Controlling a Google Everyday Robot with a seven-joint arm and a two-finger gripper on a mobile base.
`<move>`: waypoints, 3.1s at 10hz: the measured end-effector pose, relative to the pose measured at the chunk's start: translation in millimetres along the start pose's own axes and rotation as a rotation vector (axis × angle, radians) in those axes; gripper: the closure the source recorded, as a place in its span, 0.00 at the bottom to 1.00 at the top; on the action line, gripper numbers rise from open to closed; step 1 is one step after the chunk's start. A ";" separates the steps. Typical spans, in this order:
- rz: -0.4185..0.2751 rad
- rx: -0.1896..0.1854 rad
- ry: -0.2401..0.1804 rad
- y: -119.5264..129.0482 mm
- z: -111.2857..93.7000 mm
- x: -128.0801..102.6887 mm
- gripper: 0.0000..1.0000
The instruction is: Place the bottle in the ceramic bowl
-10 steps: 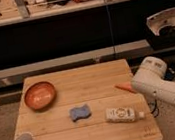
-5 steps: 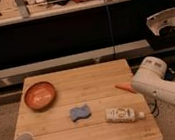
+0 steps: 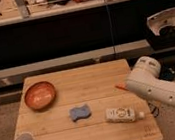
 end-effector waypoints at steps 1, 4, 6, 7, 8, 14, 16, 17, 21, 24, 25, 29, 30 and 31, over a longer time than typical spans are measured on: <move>0.012 -0.009 -0.034 1.6 1.9 -5.5 0.20; 0.048 -0.024 -0.118 -3.1 10.9 -27.6 0.20; 0.079 -0.028 -0.162 -2.9 17.0 -36.8 0.20; 0.087 -0.028 -0.180 -3.5 19.1 -40.6 0.20; 0.094 -0.029 -0.195 -4.9 22.0 -45.9 0.20; 0.179 -0.021 -0.322 -18.1 42.4 -76.7 0.20; 0.223 -0.012 -0.356 -18.7 57.9 -83.1 0.20; 0.235 -0.011 -0.366 -18.4 60.5 -84.7 0.20; 0.250 0.001 -0.394 -22.2 77.7 -98.6 0.20; 0.238 0.006 -0.403 -22.6 82.9 -107.5 0.20; 0.228 0.010 -0.406 -22.3 84.7 -111.7 0.20; 0.215 0.006 -0.419 -24.5 91.9 -124.6 0.21; 0.216 0.005 -0.422 -24.2 92.2 -126.0 0.23; 0.215 0.009 -0.424 -26.5 91.3 -128.9 0.31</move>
